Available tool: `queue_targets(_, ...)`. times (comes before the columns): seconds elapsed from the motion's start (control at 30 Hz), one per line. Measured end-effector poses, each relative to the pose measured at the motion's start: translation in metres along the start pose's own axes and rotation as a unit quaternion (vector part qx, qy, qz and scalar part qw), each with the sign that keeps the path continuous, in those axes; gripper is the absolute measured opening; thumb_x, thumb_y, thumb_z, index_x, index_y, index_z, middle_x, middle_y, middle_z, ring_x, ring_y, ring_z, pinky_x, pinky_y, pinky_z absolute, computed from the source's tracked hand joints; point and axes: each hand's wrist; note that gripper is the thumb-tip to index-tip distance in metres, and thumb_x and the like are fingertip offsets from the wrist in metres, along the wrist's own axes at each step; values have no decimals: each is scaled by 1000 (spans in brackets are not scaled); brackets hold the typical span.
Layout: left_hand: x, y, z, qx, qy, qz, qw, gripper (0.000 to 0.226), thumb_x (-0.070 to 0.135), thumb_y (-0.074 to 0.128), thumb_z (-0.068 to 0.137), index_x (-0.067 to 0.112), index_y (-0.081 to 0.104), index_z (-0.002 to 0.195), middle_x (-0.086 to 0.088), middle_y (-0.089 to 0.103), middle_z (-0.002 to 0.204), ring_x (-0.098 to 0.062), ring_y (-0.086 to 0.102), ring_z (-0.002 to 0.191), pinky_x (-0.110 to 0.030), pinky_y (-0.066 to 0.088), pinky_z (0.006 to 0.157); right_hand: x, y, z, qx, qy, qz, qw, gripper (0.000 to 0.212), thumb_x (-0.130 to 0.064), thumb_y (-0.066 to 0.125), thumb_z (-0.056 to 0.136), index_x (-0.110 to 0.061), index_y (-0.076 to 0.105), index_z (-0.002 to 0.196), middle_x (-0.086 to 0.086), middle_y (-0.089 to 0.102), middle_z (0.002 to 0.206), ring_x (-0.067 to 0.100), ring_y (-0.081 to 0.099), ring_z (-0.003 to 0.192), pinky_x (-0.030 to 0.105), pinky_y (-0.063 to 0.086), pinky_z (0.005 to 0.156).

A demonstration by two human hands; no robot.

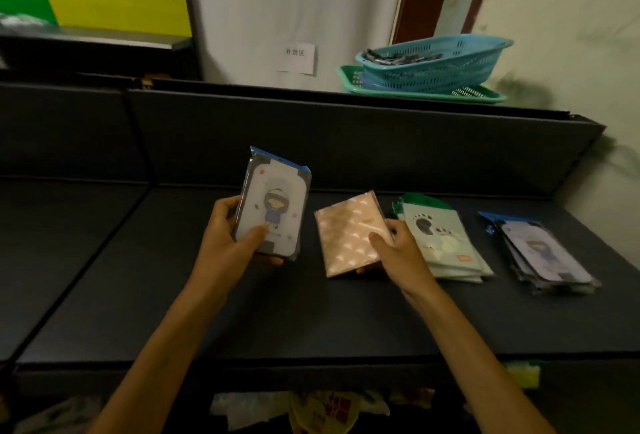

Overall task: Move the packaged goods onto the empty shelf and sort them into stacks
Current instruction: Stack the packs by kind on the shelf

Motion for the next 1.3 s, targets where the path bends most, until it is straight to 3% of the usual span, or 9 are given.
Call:
queue_targets(0.13,-3,0,-3,5,-4,14,1000,51,2,60,85,22,40,127,-3,53,123,-22,62,99,-25,56,52,2,1,-1,-1,-42,-109,993,41,-25,54,94,-18,39,131,6,54,122,17,55,99,24,42,68)
queue_targets(0.23,-3,0,-4,5,-8,19,1000,53,2,60,85,22,39,129,-2,52,122,-21,61,99,-24,56,51,-1,-1,-5,5,-71,-180,981,41,-27,55,92,-18,42,130,6,54,124,21,54,107,30,43,82)
queue_targets(0.37,-8,-1,-7,6,2,21,1000,51,3,60,85,25,40,126,3,53,117,-18,61,96,-21,55,50,-10,-12,-13,26,-155,-278,948,32,-28,56,91,-16,53,120,3,52,119,18,51,106,25,36,82)
queue_targets(0.43,-9,0,-7,-2,3,22,1000,51,4,60,85,25,40,127,5,53,116,-18,61,97,-22,55,51,-13,-23,-13,35,-182,-319,929,30,-32,56,91,-18,56,117,2,54,119,21,52,109,30,40,86)
queue_targets(0.53,-8,7,-6,-18,9,9,1000,52,3,59,85,23,39,129,5,53,116,-17,61,96,-23,56,52,-11,-43,-11,28,-186,-380,906,34,-38,54,92,-22,54,121,1,55,126,21,50,116,35,36,96)
queue_targets(0.63,-11,21,-5,-35,14,-3,999,52,3,59,86,22,38,129,6,53,115,-16,62,94,-24,57,54,-5,-67,-12,26,-165,-421,892,38,-40,52,93,-22,51,126,0,52,132,20,46,120,33,32,98)
queue_targets(0.9,-14,82,5,-107,-2,-7,994,46,6,61,86,24,42,124,1,58,119,-20,65,98,-29,59,60,20,-144,-18,46,-105,-432,895,37,-42,57,90,-22,57,121,2,58,126,24,50,116,37,34,97)
queue_targets(0.97,-11,105,4,-120,8,-7,993,44,4,60,86,22,42,122,3,58,115,-18,65,96,-25,57,57,29,-165,-18,57,-93,-432,895,37,-42,59,88,-23,58,120,4,59,125,26,51,117,39,35,99)
queue_targets(1.3,-6,243,-15,-166,-18,4,986,44,5,62,86,21,42,123,1,58,117,-19,65,97,-32,60,60,66,-275,-6,63,-93,-411,905,34,-33,62,88,-19,60,119,3,60,125,26,54,113,41,40,99)
Point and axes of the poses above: each hand's wrist, its own z-axis towards the middle knuckle, its own y-axis out of the palm, x = y × z
